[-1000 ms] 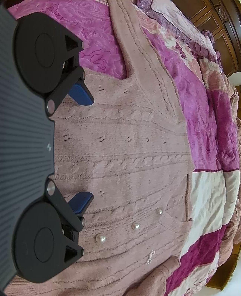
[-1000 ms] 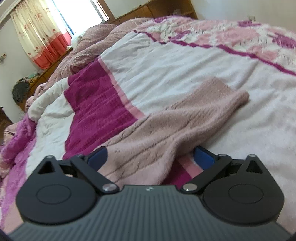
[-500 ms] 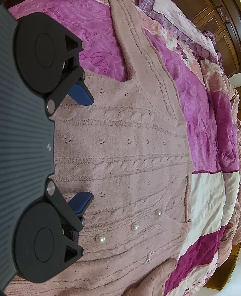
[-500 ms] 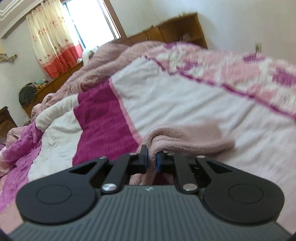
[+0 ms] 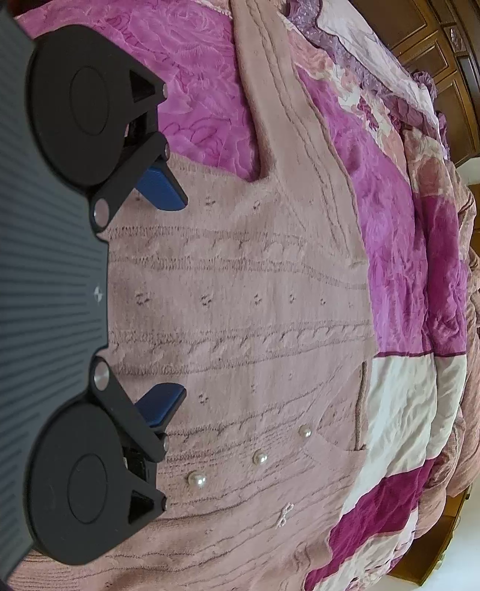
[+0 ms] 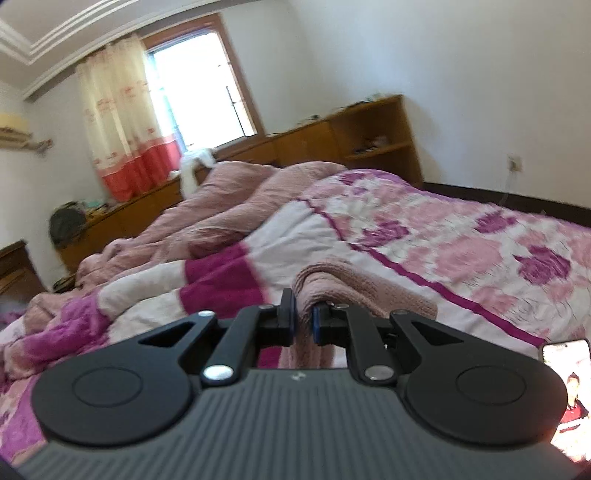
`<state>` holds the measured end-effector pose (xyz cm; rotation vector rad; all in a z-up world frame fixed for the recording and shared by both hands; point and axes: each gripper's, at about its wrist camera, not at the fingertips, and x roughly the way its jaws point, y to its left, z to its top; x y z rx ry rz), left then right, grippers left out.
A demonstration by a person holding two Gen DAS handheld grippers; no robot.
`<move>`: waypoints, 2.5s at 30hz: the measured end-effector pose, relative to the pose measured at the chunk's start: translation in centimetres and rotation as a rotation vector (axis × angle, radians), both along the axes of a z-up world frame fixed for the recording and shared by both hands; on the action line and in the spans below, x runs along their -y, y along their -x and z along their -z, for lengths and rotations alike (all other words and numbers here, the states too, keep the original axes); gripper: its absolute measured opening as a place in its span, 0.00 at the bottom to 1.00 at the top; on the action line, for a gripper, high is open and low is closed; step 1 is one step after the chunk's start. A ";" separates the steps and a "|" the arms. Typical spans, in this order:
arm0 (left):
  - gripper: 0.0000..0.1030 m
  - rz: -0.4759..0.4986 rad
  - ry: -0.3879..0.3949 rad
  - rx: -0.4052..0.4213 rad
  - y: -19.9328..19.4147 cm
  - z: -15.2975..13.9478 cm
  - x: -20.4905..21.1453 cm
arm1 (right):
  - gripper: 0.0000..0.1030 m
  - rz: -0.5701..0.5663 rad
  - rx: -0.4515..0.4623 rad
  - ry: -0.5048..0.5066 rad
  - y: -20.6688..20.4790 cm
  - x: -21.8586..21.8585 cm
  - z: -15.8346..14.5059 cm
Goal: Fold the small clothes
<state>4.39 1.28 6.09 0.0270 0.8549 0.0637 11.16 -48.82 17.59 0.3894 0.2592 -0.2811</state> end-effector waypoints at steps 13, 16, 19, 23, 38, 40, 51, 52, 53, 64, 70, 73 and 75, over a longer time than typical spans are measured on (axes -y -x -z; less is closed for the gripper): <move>1.00 -0.078 -0.025 0.051 1.8 -2.5 -4.4 | 0.12 -0.263 0.039 0.001 -3.6 -15.3 -3.3; 1.00 -0.104 -0.025 0.063 2.1 -3.0 -5.8 | 0.12 -0.320 0.042 0.007 -4.5 -19.1 -3.2; 1.00 -0.129 -0.021 0.073 2.4 -3.4 -7.1 | 0.12 -0.375 0.037 0.010 -4.9 -23.0 -2.7; 1.00 -0.156 -0.025 0.085 2.7 -3.8 -8.6 | 0.12 -0.459 0.014 0.034 -5.5 -28.1 -1.4; 1.00 -0.202 -0.017 0.084 2.6 -2.8 -11.5 | 0.19 -0.731 -0.295 0.102 -7.4 -41.5 10.4; 1.00 -0.203 -0.015 0.084 2.3 -2.7 -11.5 | 0.36 -0.758 -0.323 0.057 -7.4 -41.8 11.2; 1.00 -0.145 -0.026 0.136 0.3 -4.3 -10.2 | 0.63 -0.779 -0.276 -0.115 -3.0 -36.7 9.4; 1.00 -0.129 -0.030 0.144 0.0 -4.6 -9.8 | 0.63 -0.762 -0.268 -0.115 -2.5 -35.8 9.1; 1.00 -0.111 -0.036 0.154 -0.3 -4.8 -9.2 | 0.63 -0.744 -0.264 -0.109 -2.1 -35.0 8.9; 1.00 0.119 -0.103 0.178 -5.2 -5.0 -0.6 | 0.63 -0.486 -0.316 0.003 -0.2 -26.0 9.4; 1.00 0.228 -0.198 0.184 -7.9 -2.6 4.0 | 0.63 -0.412 -0.365 -0.015 -0.2 -23.6 11.4; 0.99 0.276 -0.223 0.177 -9.3 -1.5 5.2 | 0.63 -0.399 -0.393 -0.025 -0.2 -23.2 12.4; 0.95 0.316 -0.259 0.179 -10.0 -0.8 6.2 | 0.62 -0.400 -0.408 -0.039 -0.2 -23.0 13.0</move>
